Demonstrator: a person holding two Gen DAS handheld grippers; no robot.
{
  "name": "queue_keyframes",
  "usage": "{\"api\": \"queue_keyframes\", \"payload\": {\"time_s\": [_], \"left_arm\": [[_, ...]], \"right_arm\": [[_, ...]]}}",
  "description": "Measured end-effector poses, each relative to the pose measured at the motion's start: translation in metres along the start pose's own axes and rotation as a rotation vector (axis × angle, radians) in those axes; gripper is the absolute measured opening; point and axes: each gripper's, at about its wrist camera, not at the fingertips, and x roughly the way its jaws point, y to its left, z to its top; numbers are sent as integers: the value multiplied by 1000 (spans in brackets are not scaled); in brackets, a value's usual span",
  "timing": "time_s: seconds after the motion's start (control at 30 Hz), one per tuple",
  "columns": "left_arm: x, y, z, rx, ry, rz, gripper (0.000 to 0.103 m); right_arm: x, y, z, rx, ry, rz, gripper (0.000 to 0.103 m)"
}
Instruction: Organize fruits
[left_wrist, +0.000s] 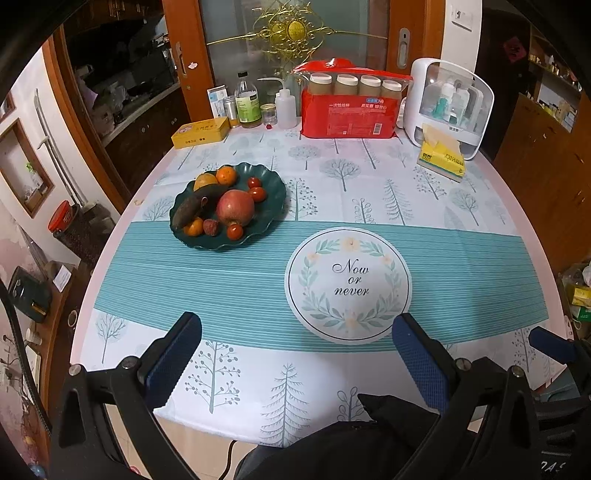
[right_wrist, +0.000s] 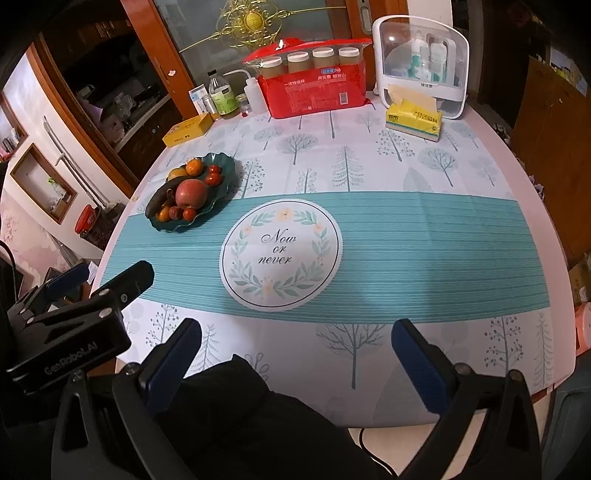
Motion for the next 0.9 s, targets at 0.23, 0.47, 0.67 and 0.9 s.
{"api": "queue_keyframes", "payload": {"time_s": [0.23,0.47,0.67,0.9], "left_arm": [[3,0,-1,0,1,6,102],[5,1,0,-7,2,12,102],[6,0,3,-4,1,18,102],[6,-2,5,-3,0,21,102]], "right_arm": [[2,-1,2,1,5,2,103],[3,-3,2,-1,6,2,103],[3,-4,4,2,9,2,103],[7,-6,4,5,13,2,103]]}}
